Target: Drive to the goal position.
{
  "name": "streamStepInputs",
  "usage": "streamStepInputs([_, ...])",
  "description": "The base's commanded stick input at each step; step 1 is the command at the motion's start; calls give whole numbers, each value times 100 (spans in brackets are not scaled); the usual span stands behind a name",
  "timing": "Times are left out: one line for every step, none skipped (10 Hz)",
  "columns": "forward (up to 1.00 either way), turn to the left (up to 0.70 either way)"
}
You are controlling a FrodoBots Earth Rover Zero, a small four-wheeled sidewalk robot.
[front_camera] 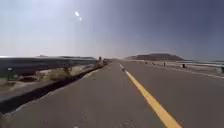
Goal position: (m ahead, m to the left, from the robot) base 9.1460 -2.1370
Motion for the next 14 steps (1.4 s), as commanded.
streamStepInputs([50,0])
streamStepInputs([50,0])
streamStepInputs([50,0])
streamStepInputs([50,0])
streamStepInputs([50,0])
streamStepInputs([50,0])
streamStepInputs([50,0])
streamStepInputs([50,0])
streamStepInputs([50,0])
streamStepInputs([50,0])
streamStepInputs([50,0])
streamStepInputs([50,0])
streamStepInputs([50,0])
streamStepInputs([50,0])
